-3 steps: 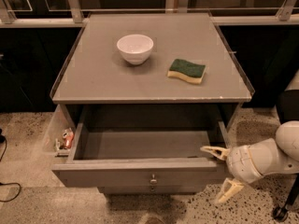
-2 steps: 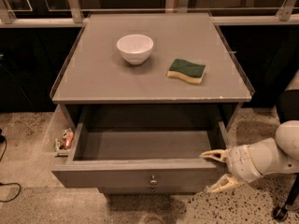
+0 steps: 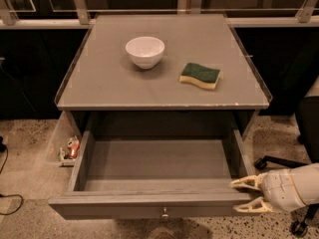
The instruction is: Open top drawer
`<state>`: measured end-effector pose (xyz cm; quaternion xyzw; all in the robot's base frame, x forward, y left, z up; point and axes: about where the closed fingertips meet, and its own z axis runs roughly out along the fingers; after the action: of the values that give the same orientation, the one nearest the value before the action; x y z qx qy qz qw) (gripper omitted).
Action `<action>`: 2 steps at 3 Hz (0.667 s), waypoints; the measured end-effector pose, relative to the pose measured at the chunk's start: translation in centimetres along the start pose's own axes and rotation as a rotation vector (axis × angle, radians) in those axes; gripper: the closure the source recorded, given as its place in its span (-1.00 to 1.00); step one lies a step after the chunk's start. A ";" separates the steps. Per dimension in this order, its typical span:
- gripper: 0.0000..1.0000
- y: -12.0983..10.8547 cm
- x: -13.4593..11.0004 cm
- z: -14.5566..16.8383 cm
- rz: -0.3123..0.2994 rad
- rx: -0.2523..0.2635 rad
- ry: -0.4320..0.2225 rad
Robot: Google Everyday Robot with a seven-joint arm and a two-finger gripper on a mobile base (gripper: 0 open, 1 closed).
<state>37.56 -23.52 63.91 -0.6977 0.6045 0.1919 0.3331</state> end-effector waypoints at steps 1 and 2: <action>0.84 0.2 -0.3 -0.1 0.000 0.000 0.000; 0.39 0.2 -0.3 -0.1 0.000 0.000 0.000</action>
Offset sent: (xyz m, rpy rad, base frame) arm -0.0023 0.0009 0.0024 0.0000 0.0000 0.0000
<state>37.32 -23.43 64.15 -0.6977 0.6044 0.1919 0.3331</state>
